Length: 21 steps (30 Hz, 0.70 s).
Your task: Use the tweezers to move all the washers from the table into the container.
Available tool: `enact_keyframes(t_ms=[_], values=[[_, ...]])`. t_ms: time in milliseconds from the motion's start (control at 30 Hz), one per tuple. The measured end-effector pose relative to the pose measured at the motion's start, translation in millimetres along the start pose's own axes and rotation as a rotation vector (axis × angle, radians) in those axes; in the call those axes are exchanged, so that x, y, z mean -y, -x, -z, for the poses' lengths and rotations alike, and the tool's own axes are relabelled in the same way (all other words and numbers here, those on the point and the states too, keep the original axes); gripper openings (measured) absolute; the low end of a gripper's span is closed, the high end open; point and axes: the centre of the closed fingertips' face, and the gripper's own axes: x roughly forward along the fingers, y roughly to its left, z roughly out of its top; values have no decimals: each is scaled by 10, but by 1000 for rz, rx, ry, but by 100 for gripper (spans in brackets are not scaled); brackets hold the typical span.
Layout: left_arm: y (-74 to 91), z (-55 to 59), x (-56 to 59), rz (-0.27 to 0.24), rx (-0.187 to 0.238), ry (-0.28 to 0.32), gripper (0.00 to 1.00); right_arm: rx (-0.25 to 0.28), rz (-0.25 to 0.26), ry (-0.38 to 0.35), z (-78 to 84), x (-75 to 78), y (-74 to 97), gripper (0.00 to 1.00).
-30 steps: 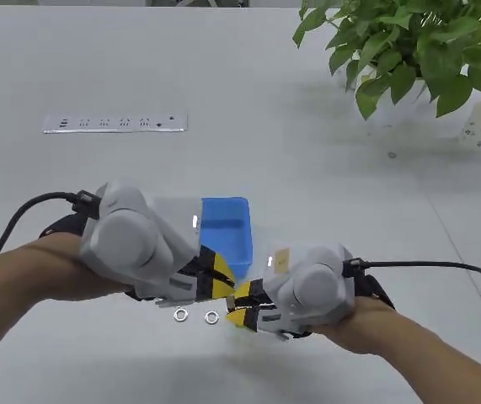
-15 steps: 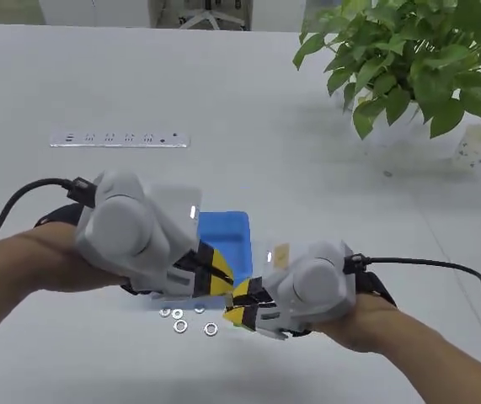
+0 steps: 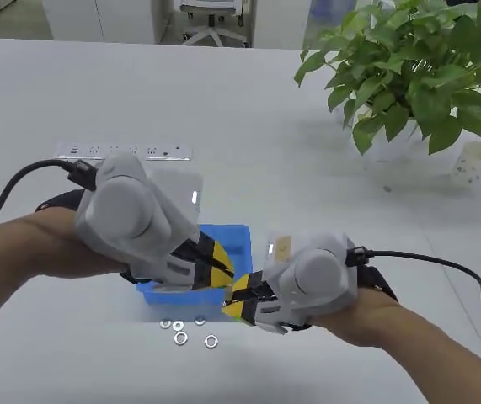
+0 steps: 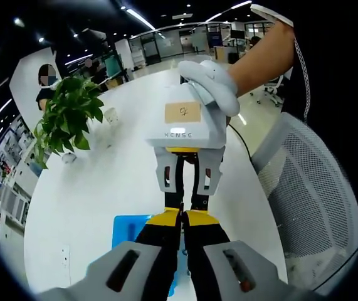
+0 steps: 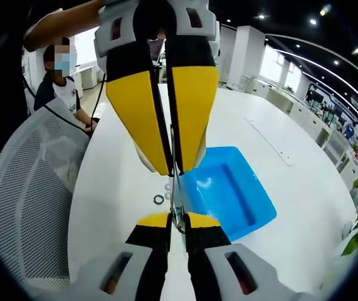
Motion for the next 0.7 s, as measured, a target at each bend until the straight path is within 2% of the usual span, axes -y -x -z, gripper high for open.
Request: enact_keyframes(t_ms=[200,700], values=[[42,-31,-92,-10,0,-7,5,8,8,4,-52,105,22,10],[112,1,-376,-39,-14,-15,5,17,19,27,-177,398,-41,10]])
